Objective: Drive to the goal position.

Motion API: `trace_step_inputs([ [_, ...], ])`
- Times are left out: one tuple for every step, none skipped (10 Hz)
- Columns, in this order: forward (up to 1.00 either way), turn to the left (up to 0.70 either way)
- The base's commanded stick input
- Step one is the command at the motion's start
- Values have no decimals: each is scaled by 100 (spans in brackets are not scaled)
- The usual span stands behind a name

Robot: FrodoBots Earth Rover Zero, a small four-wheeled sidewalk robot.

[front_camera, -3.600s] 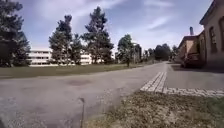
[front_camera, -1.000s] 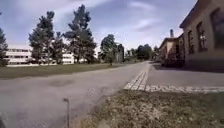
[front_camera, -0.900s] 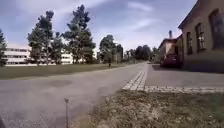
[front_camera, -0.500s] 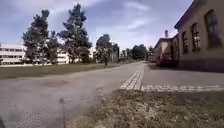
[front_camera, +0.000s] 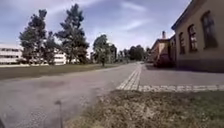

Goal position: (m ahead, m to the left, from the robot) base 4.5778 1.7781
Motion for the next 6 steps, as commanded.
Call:
trace_step_inputs([
  [0,-70],
  [0,-70],
  [0,-70],
  [0,-70],
  [0,-70],
  [0,-70],
])
